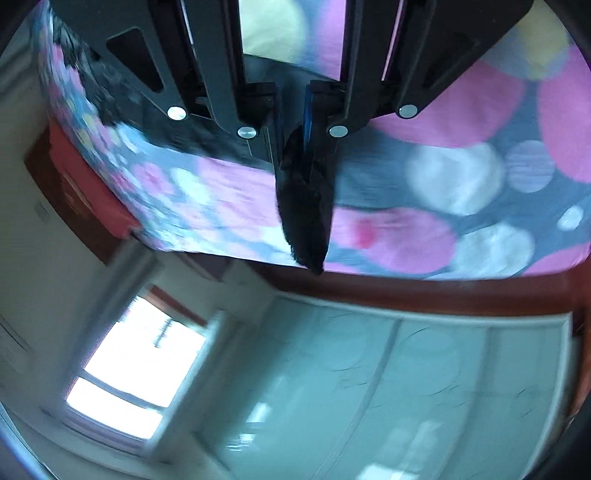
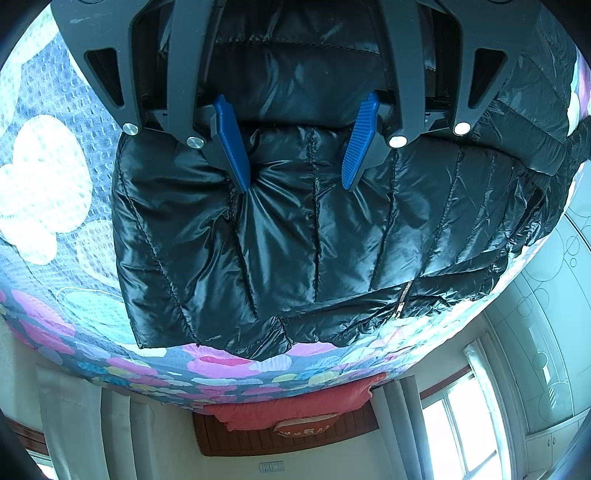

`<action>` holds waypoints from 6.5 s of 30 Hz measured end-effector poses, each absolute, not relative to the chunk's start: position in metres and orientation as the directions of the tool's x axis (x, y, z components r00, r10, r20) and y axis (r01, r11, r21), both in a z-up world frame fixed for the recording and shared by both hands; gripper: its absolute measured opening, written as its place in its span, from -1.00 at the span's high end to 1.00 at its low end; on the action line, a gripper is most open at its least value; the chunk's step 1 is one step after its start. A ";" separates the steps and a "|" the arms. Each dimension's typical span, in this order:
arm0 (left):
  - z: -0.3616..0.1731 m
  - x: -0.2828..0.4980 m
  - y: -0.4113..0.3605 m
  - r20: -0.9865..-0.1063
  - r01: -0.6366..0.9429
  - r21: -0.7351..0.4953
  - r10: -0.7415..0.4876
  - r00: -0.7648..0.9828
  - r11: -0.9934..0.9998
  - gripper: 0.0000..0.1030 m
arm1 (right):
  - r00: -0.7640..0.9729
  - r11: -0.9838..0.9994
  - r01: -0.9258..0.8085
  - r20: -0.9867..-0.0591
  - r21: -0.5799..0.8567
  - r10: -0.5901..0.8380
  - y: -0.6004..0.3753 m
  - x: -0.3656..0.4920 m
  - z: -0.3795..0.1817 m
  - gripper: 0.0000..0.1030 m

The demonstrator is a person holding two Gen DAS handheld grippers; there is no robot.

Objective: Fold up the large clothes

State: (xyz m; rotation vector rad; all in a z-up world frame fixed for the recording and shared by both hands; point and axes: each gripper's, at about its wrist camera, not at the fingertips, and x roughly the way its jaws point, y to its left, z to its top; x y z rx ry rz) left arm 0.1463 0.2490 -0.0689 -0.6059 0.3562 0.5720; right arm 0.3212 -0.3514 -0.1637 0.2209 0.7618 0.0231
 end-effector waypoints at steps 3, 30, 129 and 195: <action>-0.057 0.175 0.202 -0.450 -0.507 -0.390 0.321 0.833 0.769 0.85 | 0.725 0.976 0.059 -0.681 0.209 0.102 -0.351 0.320 -0.164 0.00; -0.091 0.254 -0.063 -0.642 -0.021 -0.233 -0.137 0.754 0.972 0.06 | 0.733 0.973 0.043 -0.669 0.225 0.122 -0.349 0.322 -0.160 -0.26; -0.119 0.230 0.113 -0.757 -0.312 -0.395 -0.114 0.644 0.864 -0.38 | 0.752 0.954 0.148 -0.656 0.260 0.063 -0.380 0.252 -0.115 -0.24; -0.120 0.014 0.128 -0.586 -0.222 -0.723 -0.410 0.699 0.654 0.73 | 0.721 0.783 0.082 -0.579 0.616 0.380 -0.390 0.029 -0.145 0.82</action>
